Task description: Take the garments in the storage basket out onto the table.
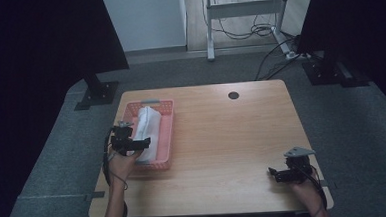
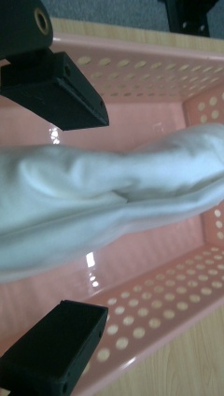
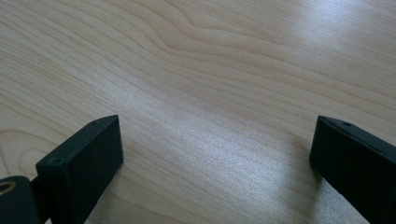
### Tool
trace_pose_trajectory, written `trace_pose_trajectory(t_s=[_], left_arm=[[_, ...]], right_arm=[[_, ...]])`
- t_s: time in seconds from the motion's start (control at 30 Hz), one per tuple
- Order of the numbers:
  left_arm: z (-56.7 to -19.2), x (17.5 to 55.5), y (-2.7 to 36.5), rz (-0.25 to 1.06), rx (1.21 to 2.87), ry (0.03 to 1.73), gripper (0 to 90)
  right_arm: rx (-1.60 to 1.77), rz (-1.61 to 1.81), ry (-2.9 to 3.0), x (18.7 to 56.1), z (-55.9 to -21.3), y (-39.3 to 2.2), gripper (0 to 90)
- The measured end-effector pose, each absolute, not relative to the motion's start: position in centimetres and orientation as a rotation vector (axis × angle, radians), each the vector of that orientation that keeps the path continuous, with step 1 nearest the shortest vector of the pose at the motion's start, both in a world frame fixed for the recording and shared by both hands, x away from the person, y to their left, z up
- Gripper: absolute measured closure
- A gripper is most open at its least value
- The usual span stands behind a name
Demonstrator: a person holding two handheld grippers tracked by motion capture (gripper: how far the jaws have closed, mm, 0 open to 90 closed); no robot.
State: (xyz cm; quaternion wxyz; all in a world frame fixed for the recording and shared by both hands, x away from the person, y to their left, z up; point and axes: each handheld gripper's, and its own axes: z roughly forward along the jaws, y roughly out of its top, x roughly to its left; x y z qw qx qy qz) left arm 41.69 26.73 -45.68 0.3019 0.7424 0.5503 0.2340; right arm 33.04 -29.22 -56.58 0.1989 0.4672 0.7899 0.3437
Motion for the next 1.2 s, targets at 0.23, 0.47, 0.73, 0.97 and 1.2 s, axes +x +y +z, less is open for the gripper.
trace_pose_trajectory(t_s=[0.23,0.47,0.73,0.97,1.2], left_arm=[[-46.1,43.1,26.8,0.612,1.963,1.489,8.7],[-46.5,44.5,26.8,0.6,1.956,1.533,8.6],[-47.1,46.0,26.9,0.573,1.969,1.534,10.0],[-47.5,47.2,26.7,0.553,1.972,1.544,12.6],[-47.9,48.5,26.5,0.539,2.017,1.545,13.6]], right_arm=[[1.309,0.962,2.209,33.0,-56.6,-29.2,2.3],[1.309,0.96,2.21,33.0,-56.6,-29.2,2.3],[1.309,0.961,2.21,33.0,-56.6,-29.2,2.3],[1.309,0.961,2.21,33.0,-56.6,-29.2,2.3],[1.308,0.961,2.21,33.0,-56.6,-29.2,2.3]])
